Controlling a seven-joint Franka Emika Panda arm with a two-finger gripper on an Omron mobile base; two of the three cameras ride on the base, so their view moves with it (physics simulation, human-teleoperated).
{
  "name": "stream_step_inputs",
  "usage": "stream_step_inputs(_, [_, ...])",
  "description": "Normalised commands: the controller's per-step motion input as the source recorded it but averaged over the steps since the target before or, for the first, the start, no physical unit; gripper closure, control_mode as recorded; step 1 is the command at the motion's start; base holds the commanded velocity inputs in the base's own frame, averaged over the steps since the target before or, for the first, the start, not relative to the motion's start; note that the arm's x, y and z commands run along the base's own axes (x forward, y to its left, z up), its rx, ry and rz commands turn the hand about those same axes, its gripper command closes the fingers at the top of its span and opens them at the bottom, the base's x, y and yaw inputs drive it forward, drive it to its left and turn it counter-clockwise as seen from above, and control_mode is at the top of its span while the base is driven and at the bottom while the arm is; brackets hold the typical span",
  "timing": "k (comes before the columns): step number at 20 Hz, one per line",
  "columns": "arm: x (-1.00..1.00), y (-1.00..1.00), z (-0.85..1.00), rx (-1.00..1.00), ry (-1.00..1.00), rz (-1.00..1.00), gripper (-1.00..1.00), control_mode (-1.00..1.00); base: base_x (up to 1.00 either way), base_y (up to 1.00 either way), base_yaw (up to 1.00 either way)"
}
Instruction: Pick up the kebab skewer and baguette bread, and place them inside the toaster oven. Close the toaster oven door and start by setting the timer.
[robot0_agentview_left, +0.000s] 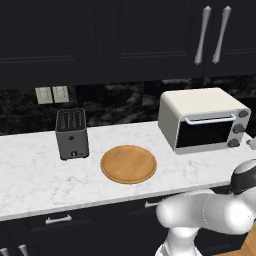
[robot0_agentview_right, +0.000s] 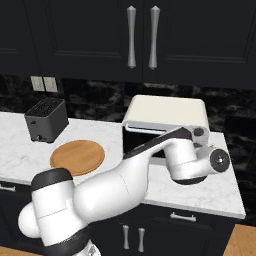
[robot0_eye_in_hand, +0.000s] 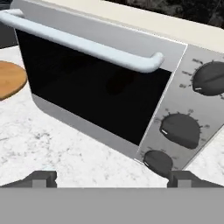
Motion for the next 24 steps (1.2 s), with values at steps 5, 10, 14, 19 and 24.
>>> stream_step_inputs(5, [0.35,-0.15,-0.03,-0.13,-0.26,0.31,-1.0,-1.0,0.0,0.0,0.0])
stream_step_inputs(10, [0.12,0.0,-0.07,-0.13,-0.42,0.3,-1.0,-1.0,0.0,0.0,0.0])
stream_step_inputs(14, [0.2,0.0,0.0,-0.13,-0.39,0.11,-1.0,-1.0,0.0,0.0,0.0])
stream_step_inputs(19, [0.19,0.08,0.0,-0.17,-0.3,0.0,-1.0,-1.0,0.0,0.0,0.0])
stream_step_inputs(24, [0.25,0.15,-0.04,-0.16,-0.32,0.0,-1.0,-1.0,0.0,0.0,0.0])
